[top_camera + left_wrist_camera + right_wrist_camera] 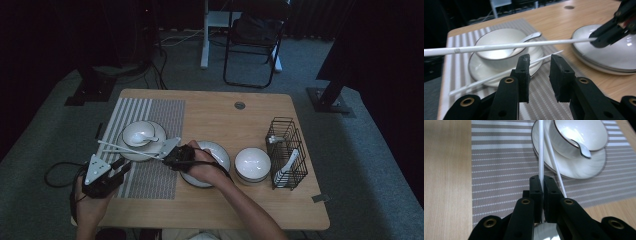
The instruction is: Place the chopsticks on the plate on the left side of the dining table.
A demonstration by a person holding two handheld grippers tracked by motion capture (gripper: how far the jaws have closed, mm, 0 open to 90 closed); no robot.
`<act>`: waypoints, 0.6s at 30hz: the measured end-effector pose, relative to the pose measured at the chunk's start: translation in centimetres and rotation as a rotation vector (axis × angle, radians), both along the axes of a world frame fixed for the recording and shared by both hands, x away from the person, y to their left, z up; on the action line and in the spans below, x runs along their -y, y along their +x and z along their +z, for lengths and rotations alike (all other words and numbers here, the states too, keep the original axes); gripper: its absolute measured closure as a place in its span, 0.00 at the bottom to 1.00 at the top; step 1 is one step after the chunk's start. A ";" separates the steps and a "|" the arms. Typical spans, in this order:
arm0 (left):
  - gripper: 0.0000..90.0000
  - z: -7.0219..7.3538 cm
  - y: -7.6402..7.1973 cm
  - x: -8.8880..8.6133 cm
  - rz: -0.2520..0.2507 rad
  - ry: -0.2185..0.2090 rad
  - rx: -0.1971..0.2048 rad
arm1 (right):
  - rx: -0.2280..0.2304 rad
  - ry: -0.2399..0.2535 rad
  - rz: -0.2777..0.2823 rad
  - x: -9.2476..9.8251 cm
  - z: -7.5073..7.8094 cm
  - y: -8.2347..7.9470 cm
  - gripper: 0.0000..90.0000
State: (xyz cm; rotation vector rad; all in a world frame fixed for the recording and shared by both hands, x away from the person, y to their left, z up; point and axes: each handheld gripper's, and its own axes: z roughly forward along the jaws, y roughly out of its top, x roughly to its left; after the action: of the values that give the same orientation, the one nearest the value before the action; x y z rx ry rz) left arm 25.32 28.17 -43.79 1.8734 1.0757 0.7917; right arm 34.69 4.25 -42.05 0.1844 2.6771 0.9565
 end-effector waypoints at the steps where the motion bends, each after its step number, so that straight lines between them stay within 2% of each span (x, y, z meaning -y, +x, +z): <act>1: 0.78 -0.2 0.0 0.1 -0.003 0.002 -0.002 | -0.008 -0.002 0.012 -0.3 0.0 0.3 0.97; 2: 0.78 -0.2 0.0 0.1 -0.003 0.002 -0.002 | -0.008 -0.002 0.012 -0.3 0.0 0.3 0.97; 3: 0.78 -0.9 0.3 0.2 -0.011 -0.008 -0.009 | -0.013 -0.004 0.014 -0.5 -0.1 0.5 0.97; 7: 0.79 -1.9 1.0 0.0 0.009 -0.036 -0.020 | -0.026 -0.039 0.036 -1.9 -0.9 2.1 0.97; 13: 0.83 -3.5 1.8 -0.6 0.038 -0.044 -0.058 | -0.049 -0.057 0.042 -2.5 -2.3 2.7 0.97; 15: 0.85 -3.5 1.8 -0.6 0.038 -0.044 -0.058 | -0.055 -0.061 0.044 -2.6 -2.6 2.8 0.97; 18: 0.90 -4.5 2.9 -0.4 0.053 -0.032 -0.080 | -0.061 -0.079 0.060 -3.2 -3.3 3.2 0.96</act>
State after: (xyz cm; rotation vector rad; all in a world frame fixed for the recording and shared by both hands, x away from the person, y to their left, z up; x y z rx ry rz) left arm 28.22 28.52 -48.26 1.8698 1.1857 0.7303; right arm 37.87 7.46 -45.33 0.1191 2.7854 0.8733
